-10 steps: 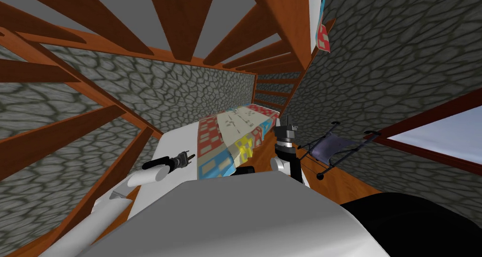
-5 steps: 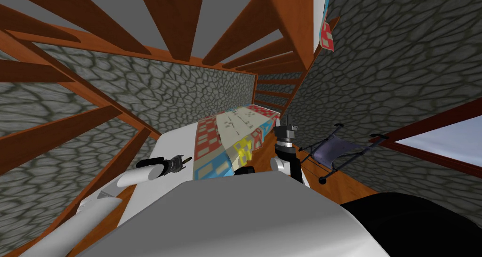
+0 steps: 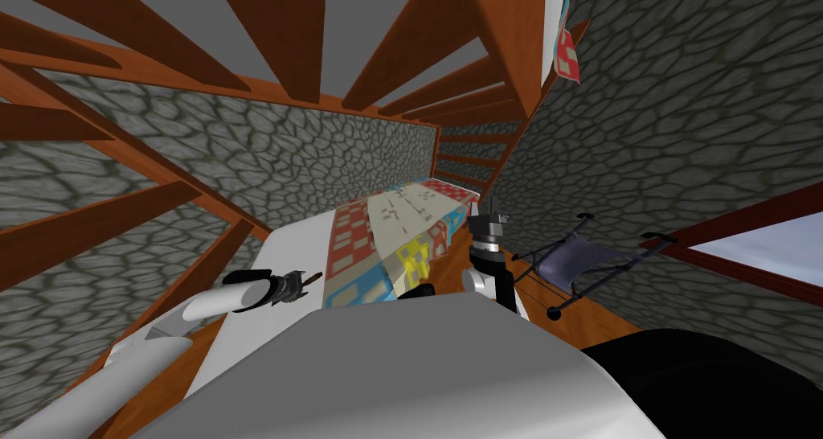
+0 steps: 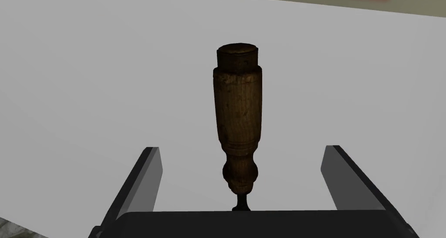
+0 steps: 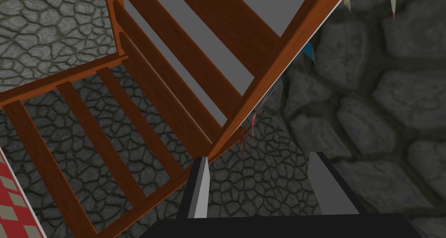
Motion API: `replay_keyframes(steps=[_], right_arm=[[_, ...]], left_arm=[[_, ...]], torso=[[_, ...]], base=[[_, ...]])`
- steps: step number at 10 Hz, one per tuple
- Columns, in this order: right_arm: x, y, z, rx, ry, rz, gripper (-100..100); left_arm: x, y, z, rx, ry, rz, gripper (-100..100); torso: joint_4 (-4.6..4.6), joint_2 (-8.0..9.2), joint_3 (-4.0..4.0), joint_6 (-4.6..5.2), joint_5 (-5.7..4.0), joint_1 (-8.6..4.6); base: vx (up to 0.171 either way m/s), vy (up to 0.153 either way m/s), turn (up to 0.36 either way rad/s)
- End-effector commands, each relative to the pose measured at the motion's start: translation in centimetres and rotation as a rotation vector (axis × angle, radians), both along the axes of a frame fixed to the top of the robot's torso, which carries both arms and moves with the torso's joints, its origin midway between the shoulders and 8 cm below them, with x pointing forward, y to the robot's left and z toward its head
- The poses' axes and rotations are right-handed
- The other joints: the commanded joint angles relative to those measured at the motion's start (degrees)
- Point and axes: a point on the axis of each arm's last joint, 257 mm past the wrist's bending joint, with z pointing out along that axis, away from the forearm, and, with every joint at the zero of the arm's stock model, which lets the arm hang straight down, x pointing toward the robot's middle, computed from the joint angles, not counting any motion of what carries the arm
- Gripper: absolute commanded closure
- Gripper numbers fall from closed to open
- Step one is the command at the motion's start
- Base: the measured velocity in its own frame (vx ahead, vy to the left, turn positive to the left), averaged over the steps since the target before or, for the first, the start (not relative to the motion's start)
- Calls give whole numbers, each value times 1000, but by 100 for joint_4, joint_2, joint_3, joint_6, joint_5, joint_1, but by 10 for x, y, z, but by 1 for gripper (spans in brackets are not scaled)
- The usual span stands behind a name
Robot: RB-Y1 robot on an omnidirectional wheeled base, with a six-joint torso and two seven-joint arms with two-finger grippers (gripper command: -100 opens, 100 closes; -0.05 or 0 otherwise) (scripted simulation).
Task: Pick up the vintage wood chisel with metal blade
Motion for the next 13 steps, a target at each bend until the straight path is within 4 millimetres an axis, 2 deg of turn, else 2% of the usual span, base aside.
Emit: replay_keyframes(steps=[1, 2, 3, 4, 6, 7, 8, 12, 13], right_arm=[[0, 0, 0, 0, 0, 0, 0], [0, 0, 0, 0, 0, 0, 0], [0, 0, 0, 0, 0, 0, 0], [0, 0, 0, 0, 0, 0, 0], [0, 0, 0, 0, 0, 0, 0], [0, 0, 0, 0, 0, 0, 0], [0, 0, 0, 0, 0, 0, 0], [0, 0, 0, 0, 0, 0, 0], [0, 0, 0, 0, 0, 0, 0]], left_arm=[[-6, 7, 2, -5, 29, 21, -100], [-4, 4, 1, -3, 17, 13, -100], [-5, 4, 1, -3, 21, 15, 0], [-6, 7, -8, -3, 19, 29, -100], [-9, 9, -19, -3, 19, 45, -100], [-8, 9, -15, -4, 19, 40, -100], [-8, 9, -15, -4, 19, 40, 100], [-8, 9, -15, -4, 19, 41, 100], [-8, 9, -15, -4, 19, 41, 0]], torso=[[0, 0, 0, 0, 0, 0], [0, 1, 1, 0, 1, 3], [2, 8, 4, 0, 2, 9], [3, 14, 8, 0, 3, 13], [4, 21, 12, 1, 6, 22], [5, 22, 13, 1, 7, 24], [4, 18, 10, 0, 9, 28], [1, 9, 5, 3, 11, 31], [1, 9, 4, 3, 11, 31]], base=[[41, -27, 15], [18, -10, 4], [0, 0, 0], [-5, 9, -118], [-13, 21, -81], [-7, 9, -15], [0, 0, 0], [0, 0, 0], [0, 0, 0]])
